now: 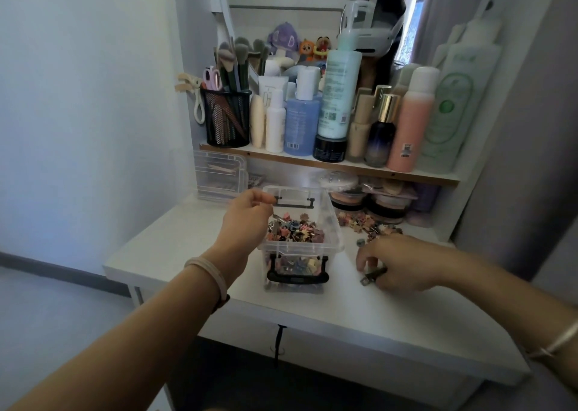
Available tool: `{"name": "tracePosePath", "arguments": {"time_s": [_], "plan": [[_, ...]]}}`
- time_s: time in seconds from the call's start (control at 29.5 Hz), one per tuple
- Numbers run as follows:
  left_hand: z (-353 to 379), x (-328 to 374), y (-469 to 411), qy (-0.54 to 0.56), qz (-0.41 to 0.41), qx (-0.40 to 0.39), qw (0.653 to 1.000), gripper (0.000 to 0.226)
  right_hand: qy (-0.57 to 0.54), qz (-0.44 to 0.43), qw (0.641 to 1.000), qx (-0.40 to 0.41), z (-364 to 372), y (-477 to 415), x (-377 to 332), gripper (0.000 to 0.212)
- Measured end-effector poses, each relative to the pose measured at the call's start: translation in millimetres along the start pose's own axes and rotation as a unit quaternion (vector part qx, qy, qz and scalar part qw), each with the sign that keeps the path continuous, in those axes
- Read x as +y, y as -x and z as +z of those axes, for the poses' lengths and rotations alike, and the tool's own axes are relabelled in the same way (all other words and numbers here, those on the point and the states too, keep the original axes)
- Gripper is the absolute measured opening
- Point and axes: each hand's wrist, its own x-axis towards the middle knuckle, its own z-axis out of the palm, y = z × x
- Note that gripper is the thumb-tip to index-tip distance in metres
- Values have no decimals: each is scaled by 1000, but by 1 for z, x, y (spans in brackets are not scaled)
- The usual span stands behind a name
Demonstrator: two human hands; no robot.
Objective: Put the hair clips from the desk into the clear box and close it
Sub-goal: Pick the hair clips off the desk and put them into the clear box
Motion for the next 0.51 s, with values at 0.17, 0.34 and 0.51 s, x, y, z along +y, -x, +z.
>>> {"name": "tracePosePath", "arguments": {"time_s": [0.17,0.34,0.51], "plan": [[0,0,0,-4,1,2,1000,26,-4,-12,998,53,3,-7,-1,21],[-1,0,0,-4,3,0,1000,29,-12,11,996,90,-1,-9,-5,20],[-1,0,-1,-3,2,-1,1000,28,-95,51,972,207,-26,-5,-9,19]]}}
